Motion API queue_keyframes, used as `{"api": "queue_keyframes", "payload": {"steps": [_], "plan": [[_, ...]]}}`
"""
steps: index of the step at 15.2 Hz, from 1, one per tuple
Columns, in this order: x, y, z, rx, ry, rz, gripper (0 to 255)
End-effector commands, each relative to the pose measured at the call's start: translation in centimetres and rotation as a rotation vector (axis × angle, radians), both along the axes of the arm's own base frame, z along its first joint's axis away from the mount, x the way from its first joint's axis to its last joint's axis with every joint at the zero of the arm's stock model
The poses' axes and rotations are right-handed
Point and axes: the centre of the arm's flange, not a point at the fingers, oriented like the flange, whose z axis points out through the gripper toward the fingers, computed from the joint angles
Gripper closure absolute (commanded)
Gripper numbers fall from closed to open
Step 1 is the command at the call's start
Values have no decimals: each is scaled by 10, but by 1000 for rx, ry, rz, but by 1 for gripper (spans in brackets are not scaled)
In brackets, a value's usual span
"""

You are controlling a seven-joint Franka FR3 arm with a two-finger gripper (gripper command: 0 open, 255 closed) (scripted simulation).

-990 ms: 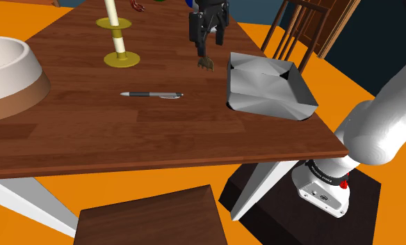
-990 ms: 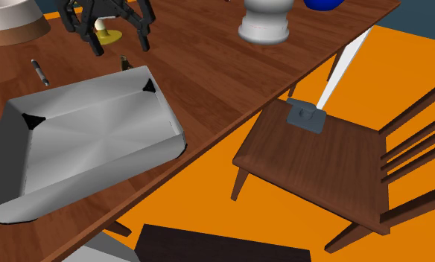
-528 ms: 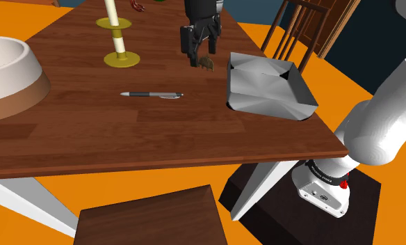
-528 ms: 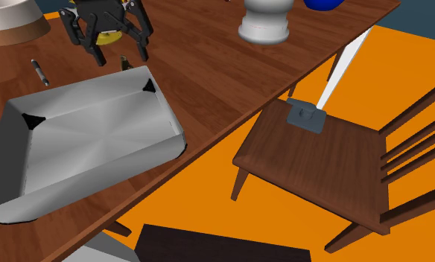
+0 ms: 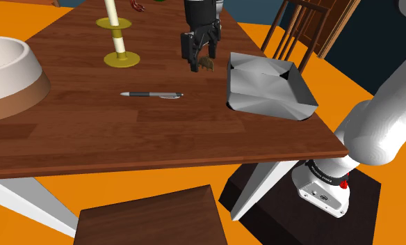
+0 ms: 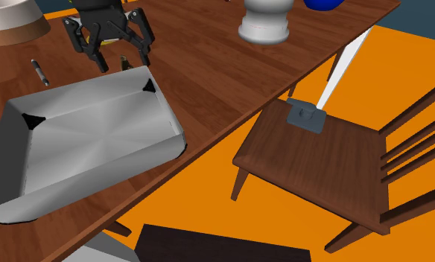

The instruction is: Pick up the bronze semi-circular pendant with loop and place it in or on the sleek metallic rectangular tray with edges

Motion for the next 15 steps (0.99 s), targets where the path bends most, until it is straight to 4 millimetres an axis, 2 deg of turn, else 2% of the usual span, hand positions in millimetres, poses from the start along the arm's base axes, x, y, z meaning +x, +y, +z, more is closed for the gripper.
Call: {"api": "queue_keyframes", "payload": {"steps": [1, 2, 3, 12, 15], "plan": [[0, 0, 0, 0, 0, 0, 0], [0, 0, 0, 0, 0, 0, 0], [0, 0, 0, 0, 0, 0, 255], [0, 0, 0, 0, 0, 0, 255], [0, 0, 16, 0, 0, 0, 255]]}}
